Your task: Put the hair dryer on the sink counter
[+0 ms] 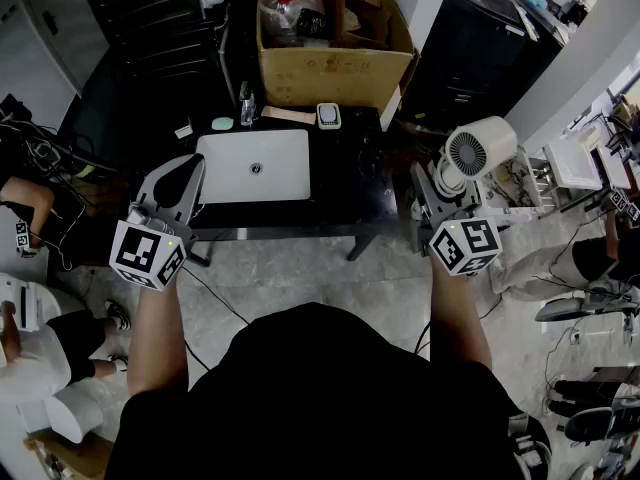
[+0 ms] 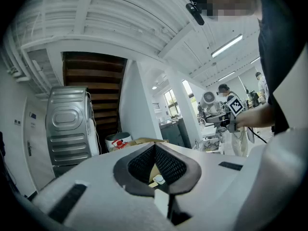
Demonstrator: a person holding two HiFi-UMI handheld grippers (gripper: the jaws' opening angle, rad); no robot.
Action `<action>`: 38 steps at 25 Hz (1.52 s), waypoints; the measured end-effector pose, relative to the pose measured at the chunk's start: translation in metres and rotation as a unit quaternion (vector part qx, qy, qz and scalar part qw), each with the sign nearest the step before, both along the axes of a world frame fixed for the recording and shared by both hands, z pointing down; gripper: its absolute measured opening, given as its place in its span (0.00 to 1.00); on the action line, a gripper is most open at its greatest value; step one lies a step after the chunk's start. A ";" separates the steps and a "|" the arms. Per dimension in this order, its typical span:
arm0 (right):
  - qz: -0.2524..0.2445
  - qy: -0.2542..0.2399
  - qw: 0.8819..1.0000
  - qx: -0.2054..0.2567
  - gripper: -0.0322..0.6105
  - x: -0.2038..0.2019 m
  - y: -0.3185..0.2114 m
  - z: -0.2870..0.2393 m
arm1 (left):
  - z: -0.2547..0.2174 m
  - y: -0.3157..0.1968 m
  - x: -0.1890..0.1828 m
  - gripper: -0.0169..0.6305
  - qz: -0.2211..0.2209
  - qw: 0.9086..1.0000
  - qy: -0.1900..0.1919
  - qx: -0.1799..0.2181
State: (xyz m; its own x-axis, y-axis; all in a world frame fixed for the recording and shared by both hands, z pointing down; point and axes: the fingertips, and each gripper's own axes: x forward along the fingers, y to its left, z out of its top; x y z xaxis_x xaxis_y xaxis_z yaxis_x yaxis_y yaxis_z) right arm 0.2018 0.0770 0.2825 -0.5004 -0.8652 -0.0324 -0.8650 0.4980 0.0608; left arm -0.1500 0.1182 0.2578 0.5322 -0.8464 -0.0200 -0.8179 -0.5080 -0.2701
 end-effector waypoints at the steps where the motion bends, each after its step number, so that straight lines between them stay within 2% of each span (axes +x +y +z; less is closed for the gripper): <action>1: -0.001 -0.001 1.000 -0.001 0.32 0.004 0.001 0.002 | 0.000 0.000 0.005 0.05 0.000 1.000 0.000 0.000; 14: -0.006 -0.012 1.000 -0.005 0.32 0.046 0.006 0.015 | 0.007 0.003 0.058 0.05 0.011 1.000 -0.007 -0.007; 25: 0.006 -0.018 1.000 -0.011 0.32 0.056 -0.001 0.020 | 0.024 -0.010 0.068 0.05 0.028 0.999 0.003 -0.021; 38: 0.028 -0.001 0.999 -0.030 0.32 0.049 -0.055 0.033 | 0.039 -0.081 0.065 0.05 0.058 0.998 0.012 -0.033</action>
